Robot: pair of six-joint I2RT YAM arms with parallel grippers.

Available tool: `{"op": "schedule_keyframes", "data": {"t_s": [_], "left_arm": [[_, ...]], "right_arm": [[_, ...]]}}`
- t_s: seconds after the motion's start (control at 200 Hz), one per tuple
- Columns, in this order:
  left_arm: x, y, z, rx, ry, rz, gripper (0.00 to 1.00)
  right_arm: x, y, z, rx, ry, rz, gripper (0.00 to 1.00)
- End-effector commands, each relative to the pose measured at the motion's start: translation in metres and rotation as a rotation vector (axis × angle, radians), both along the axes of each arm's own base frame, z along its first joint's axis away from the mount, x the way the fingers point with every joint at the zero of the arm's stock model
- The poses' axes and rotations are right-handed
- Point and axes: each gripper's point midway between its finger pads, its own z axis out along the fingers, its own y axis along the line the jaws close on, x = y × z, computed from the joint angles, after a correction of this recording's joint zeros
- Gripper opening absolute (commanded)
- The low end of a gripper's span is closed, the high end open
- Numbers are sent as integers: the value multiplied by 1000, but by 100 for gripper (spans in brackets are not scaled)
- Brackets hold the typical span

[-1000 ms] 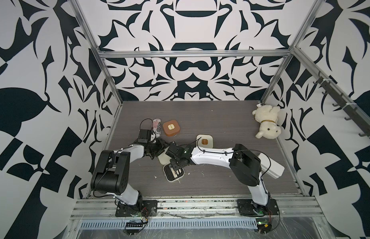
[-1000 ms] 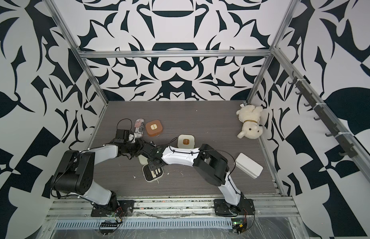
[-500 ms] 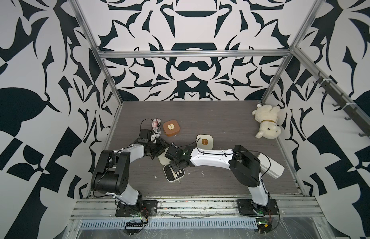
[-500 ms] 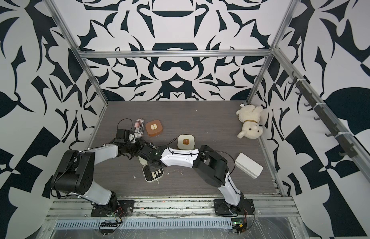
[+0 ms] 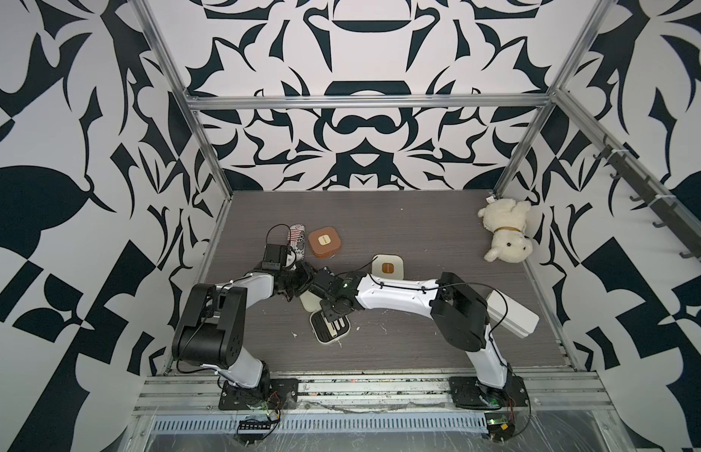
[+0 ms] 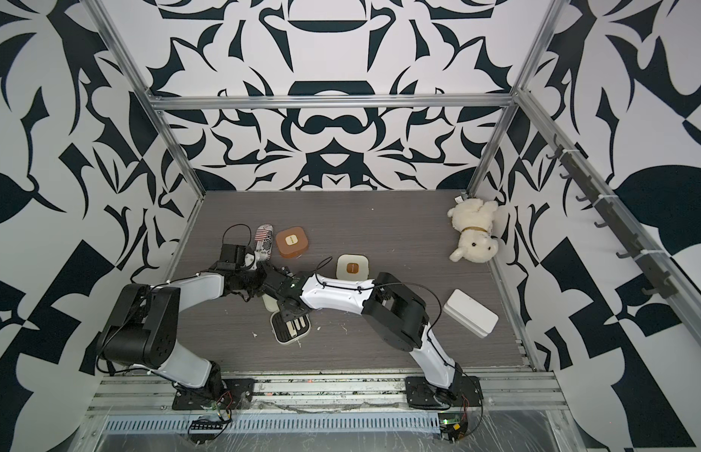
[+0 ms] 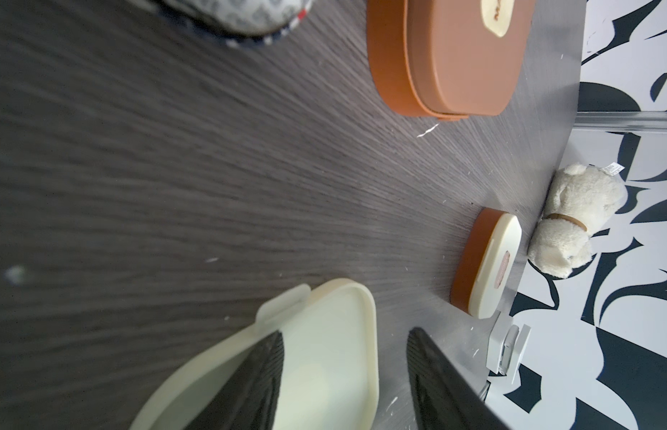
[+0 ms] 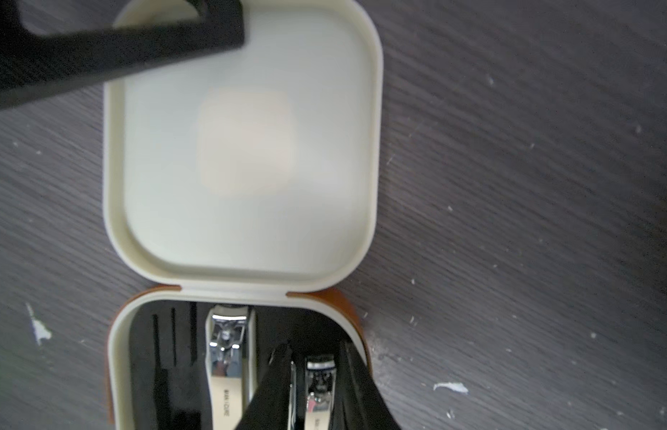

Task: Organize nail clipper sets
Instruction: Place the nail clipper in the storage box.

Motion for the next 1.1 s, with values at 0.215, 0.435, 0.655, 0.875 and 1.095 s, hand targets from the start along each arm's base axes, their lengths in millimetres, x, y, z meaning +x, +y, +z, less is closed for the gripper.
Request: {"op": "schedule_keyframes", "data": {"t_s": [0.215, 0.435, 0.655, 0.875, 1.095], "left_arm": [[-48, 21, -51, 127, 229, 24, 58], [-47, 21, -50, 126, 228, 24, 58], [-46, 21, -50, 128, 227, 23, 58], [-45, 21, -48, 128, 226, 23, 58], [-44, 21, -47, 128, 225, 23, 58]], "right_arm": [[12, 3, 20, 21, -32, -26, 31], [11, 3, 26, 31, -29, -25, 16], [5, 1, 19, 25, -9, -18, 10], [0, -4, 6, 14, 10, -26, 8], [-5, -9, -10, -5, 33, -32, 6]]}}
